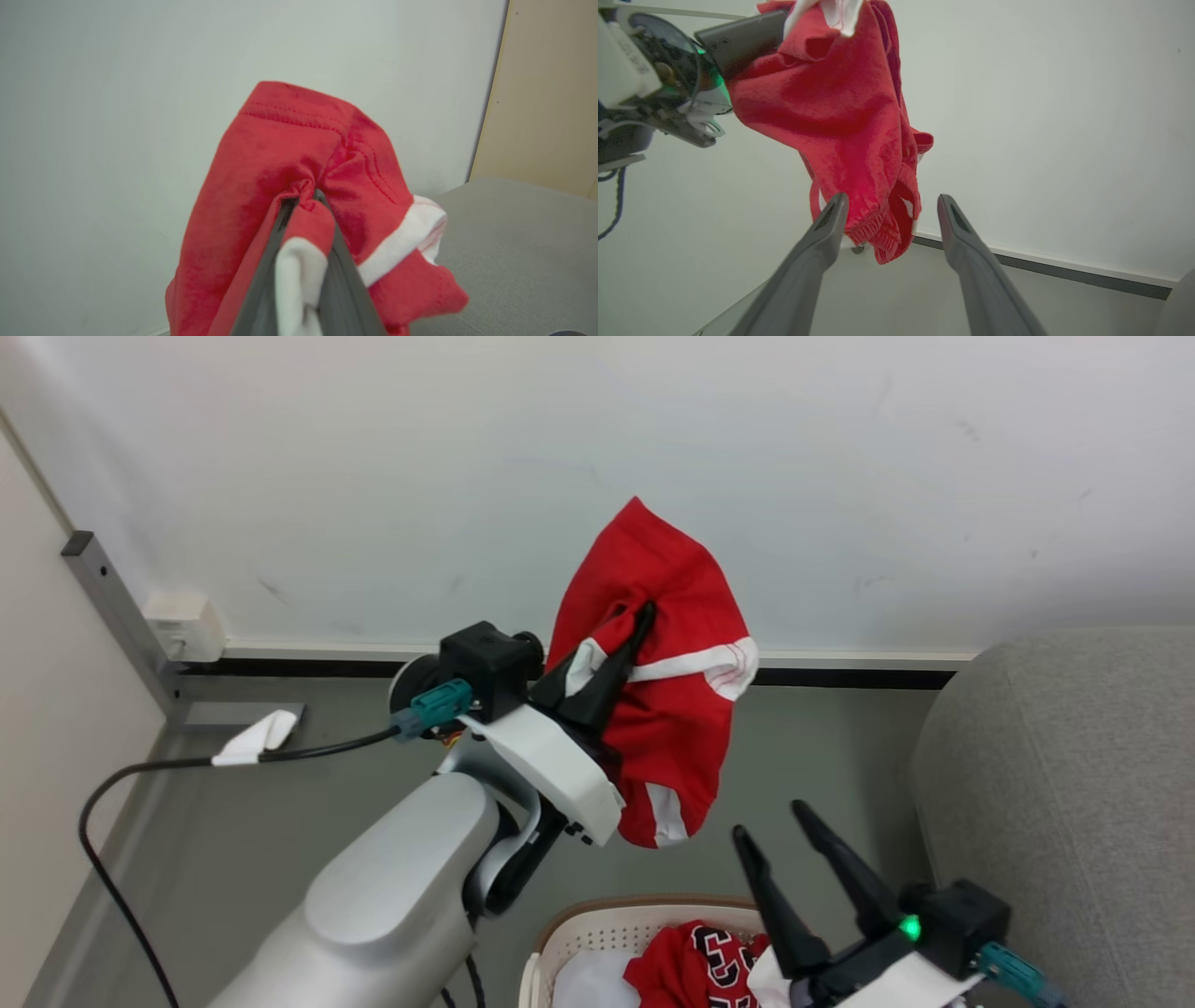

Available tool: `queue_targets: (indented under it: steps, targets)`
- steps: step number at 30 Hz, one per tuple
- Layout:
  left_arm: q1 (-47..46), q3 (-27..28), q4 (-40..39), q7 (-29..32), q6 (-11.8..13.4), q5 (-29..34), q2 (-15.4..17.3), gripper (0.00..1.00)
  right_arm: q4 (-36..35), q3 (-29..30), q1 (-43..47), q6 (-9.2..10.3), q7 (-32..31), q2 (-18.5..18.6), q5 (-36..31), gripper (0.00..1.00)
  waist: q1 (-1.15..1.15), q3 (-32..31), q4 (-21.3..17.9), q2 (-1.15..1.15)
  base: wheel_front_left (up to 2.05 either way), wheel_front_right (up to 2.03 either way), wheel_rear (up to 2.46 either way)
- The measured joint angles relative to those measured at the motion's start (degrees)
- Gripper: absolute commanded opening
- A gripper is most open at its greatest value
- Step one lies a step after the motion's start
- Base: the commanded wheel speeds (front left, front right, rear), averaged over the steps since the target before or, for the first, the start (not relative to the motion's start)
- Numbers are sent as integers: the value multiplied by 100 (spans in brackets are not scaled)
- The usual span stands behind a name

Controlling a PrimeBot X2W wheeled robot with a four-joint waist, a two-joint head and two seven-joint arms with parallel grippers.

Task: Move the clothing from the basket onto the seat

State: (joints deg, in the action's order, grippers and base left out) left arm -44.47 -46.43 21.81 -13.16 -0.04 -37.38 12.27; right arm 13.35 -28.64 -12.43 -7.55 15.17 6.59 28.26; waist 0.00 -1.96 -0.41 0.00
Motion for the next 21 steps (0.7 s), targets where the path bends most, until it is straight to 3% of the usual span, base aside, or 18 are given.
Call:
queue_targets:
  steps: [7,11,21]
  targets:
    - [-41,-141,115,-1,-94,8,-171,0,1146,-1190,-810,0,0,78,851,100,0,13,233,0,0,0,0]
    - [-68,-233,183,0,-151,8,-267,0,1839,-1448,-1277,0,0,10,1157,100,0,-2,407,0,0,0,0]
    - [-83,-441,339,57,-245,9,-425,0,2361,-1998,-2073,0,1,-133,1612,100,0,-56,863,0,0,0,0]
